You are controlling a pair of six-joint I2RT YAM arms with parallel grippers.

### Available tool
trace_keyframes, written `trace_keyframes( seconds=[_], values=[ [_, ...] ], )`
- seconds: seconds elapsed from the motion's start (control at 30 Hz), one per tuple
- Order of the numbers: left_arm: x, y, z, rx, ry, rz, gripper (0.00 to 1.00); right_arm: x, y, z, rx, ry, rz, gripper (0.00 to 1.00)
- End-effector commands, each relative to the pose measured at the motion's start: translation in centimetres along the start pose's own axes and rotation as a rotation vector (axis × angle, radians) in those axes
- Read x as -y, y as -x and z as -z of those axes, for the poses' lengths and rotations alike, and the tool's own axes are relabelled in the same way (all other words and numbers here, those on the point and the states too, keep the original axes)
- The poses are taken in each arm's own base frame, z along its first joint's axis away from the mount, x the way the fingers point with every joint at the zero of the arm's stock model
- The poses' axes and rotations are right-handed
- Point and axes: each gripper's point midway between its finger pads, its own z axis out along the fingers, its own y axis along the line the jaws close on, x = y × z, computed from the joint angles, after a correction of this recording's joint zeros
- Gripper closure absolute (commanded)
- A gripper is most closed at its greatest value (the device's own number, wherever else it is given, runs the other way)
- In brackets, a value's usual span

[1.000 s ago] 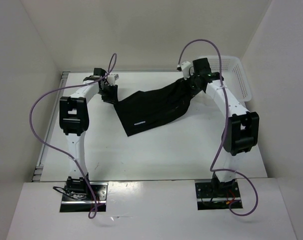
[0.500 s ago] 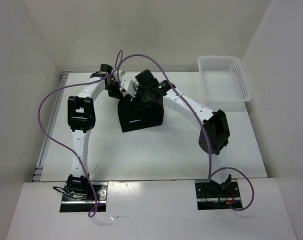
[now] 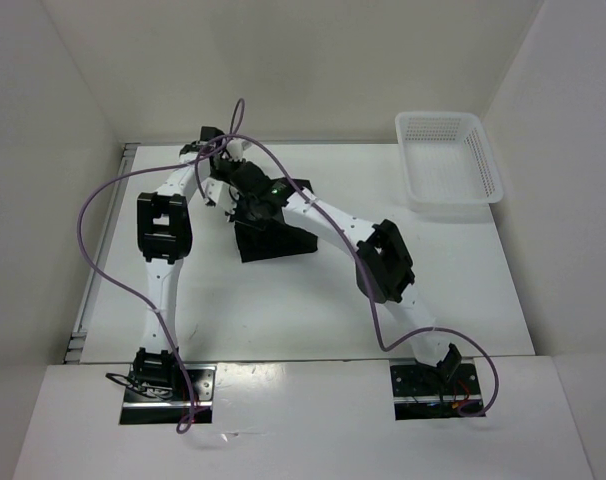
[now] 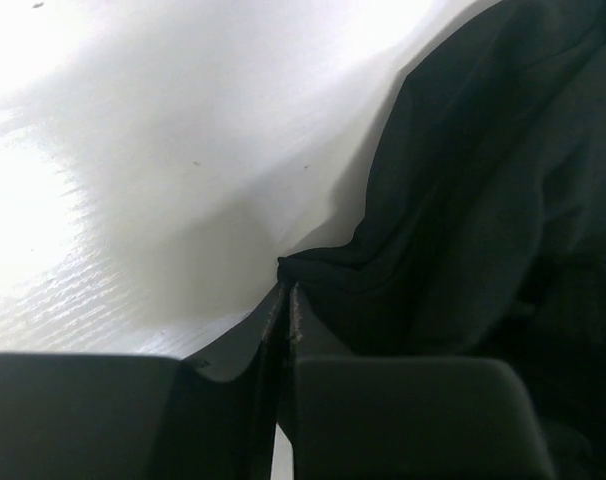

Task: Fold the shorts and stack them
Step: Fold the shorts

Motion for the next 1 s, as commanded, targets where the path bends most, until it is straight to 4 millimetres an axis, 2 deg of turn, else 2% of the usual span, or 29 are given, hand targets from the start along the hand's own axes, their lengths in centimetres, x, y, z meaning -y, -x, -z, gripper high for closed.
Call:
trace_keyframes(
  seconds=[0.0,0.03,0.07,0.1,0.13,0.17,0.23,0.27,0.3,0.33,0.37,0.43,0.47,0.5,0.53,0.57,0.6,0.63,0.67,0.7,0.73,0.77,0.8,0.83,0.9,0.93,0.97],
  values=[
    [-1.0,-2.1,-1.6,-0.061,-0.001,0.029,0.88,2.1,6.0,1.5,0.159,-0.094,-0.026,0.84],
    [-1.0,-2.1,-1.6,-0.061,-0.001,0.029,0.84,1.9,5.7,1.0,0.152,-0.089,-0.035,0.73],
    [-1.2,-2.1,-1.6,-0.062,0.01,0.028,0.67,1.5,6.5,1.2,0.169,-0.08,-0.027,0.66],
    [-1.9,-2.1,-1.4,-0.059,0.024,0.037,0.61,1.3,6.7,1.4,0.174,-0.069,-0.037,0.55],
    [-2.2,-1.7,-0.8,-0.048,0.029,0.04,0.56,1.0,6.8,1.4,0.183,-0.052,-0.058,0.49],
    [-2.3,-1.4,-0.5,-0.04,0.04,0.036,0.52,0.7,7.8,2.0,0.217,-0.024,-0.068,0.44],
    [-4.4,-0.4,0.9,-0.003,0.088,0.049,0.45,0.7,9.5,3.8,0.271,0.0,-0.1,0.32],
    [-4.8,0.0,1.7,0.012,0.105,0.051,0.43,0.8,10.8,5.2,0.316,0.011,-0.14,0.3],
    [-5.4,1.6,3.0,0.057,0.141,0.039,0.42,0.7,11.2,5.8,0.329,0.018,-0.152,0.3],
    [-6.5,2.0,4.1,0.073,0.168,0.05,0.38,1.0,11.8,7.1,0.351,0.01,-0.165,0.3],
    [-6.5,3.0,5.0,0.1,0.187,0.039,0.38,1.1,12.2,7.9,0.365,0.009,-0.195,0.3],
    [-6.7,5.0,8.0,0.165,0.236,0.023,0.36,1.8,12.1,9.2,0.376,-0.003,-0.213,0.3],
    [-6.9,6.4,9.5,0.215,0.258,0.011,0.34,2.6,11.8,10.5,0.383,-0.029,-0.22,0.3],
    [-6.0,7.7,11.7,0.265,0.264,-0.009,0.34,3.2,11.2,10.9,0.36,-0.071,-0.206,0.3],
    [-5.8,8.3,12.8,0.291,0.284,-0.018,0.33,3.3,9.2,10.2,0.31,-0.083,-0.201,0.3],
    [-5.6,8.4,13.2,0.308,0.286,-0.025,0.33,3.6,9.0,11.7,0.317,-0.11,-0.185,0.3],
    [-4.1,9.3,14.9,0.346,0.284,-0.05,0.31,4.2,7.6,11.9,0.285,-0.13,-0.176,0.3],
    [-3.7,9.4,15.6,0.359,0.285,-0.055,0.31,4.1,4.6,10.7,0.214,-0.138,-0.184,0.3],
    [-2.2,9.7,16.6,0.376,0.264,-0.074,0.31,4.6,3.9,11.9,0.216,-0.161,-0.177,0.3],
    [-0.9,8.8,15.8,0.348,0.228,-0.081,0.31,4.7,2.8,12.0,0.195,-0.171,-0.176,0.3],
    [0.4,8.3,15.4,0.338,0.191,-0.092,0.32,4.0,0.0,11.0,0.133,-0.163,-0.18,0.3],
    [2.4,7.8,15.7,0.331,0.13,-0.109,0.34,4.5,-0.7,11.2,0.129,-0.19,-0.188,0.3],
    [4.3,7.1,14.8,0.307,0.091,-0.127,0.35,4.9,-1.4,11.9,0.128,-0.211,-0.184,0.3],
    [5.0,5.2,13.4,0.252,0.063,-0.117,0.37,4.8,-3.6,11.2,0.084,-0.215,-0.201,0.3],
    [7.3,3.6,12.0,0.207,0.014,-0.136,0.4,5.1,-5.4,10.6,0.063,-0.223,-0.207,0.28],
    [7.7,2.8,11.3,0.184,0.005,-0.137,0.41,5.3,-6.0,10.4,0.056,-0.227,-0.214,0.28],
    [8.3,1.4,9.7,0.138,-0.01,-0.136,0.41,5.3,-7.3,10.0,0.038,-0.213,-0.228,0.27]
  ],
)
